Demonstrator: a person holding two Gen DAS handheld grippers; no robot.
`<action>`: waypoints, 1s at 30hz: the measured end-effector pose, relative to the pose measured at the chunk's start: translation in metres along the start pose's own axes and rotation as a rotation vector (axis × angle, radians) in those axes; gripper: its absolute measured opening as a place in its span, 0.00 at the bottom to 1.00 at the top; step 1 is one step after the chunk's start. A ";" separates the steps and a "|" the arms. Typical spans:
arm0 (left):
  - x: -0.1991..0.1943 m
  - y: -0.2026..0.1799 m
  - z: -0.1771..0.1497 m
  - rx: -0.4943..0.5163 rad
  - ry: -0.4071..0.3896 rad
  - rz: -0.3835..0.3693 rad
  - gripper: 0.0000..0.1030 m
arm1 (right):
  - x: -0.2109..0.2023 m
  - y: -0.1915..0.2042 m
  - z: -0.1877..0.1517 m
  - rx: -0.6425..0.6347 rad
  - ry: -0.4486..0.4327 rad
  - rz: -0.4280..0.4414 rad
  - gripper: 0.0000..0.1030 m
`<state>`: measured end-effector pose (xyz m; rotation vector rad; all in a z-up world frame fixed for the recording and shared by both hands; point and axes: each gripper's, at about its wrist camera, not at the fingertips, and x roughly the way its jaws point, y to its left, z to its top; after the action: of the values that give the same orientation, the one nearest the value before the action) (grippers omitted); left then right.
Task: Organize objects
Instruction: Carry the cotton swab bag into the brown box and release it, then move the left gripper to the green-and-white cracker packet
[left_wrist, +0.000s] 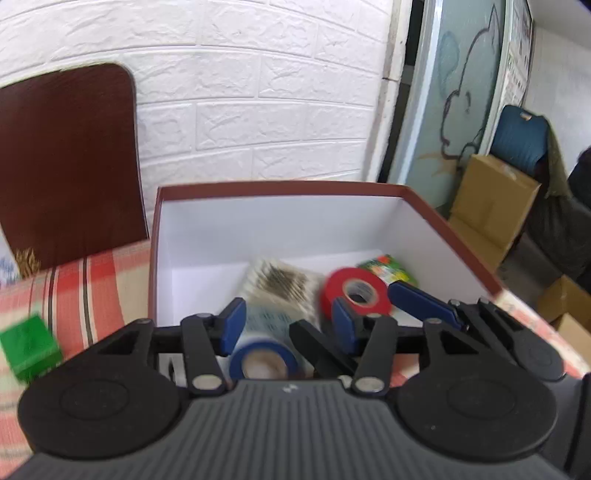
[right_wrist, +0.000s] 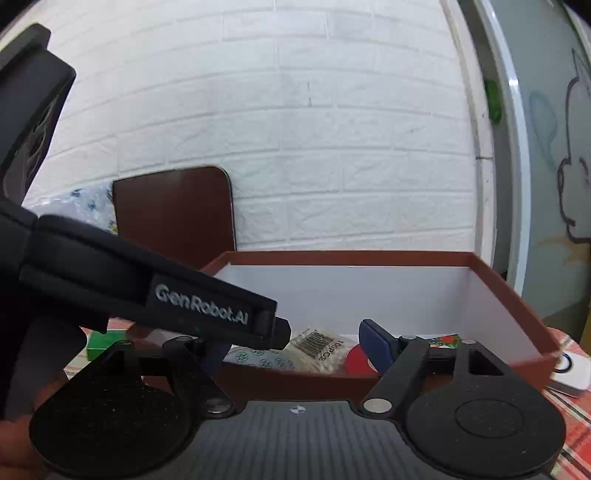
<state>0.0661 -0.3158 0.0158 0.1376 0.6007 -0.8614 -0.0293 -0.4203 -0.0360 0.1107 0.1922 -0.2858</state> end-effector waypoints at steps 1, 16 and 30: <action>-0.010 0.000 -0.006 -0.005 -0.002 -0.007 0.59 | -0.010 0.005 -0.002 -0.008 -0.020 -0.007 0.74; -0.117 0.078 -0.149 -0.207 0.143 0.202 0.59 | -0.043 0.044 -0.057 -0.013 0.422 0.148 0.83; -0.141 0.134 -0.181 -0.334 0.080 0.286 0.58 | 0.009 0.122 -0.055 -0.173 0.460 0.298 0.86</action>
<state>0.0161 -0.0702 -0.0725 -0.0458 0.7709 -0.4726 0.0053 -0.2989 -0.0820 0.0313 0.6492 0.0587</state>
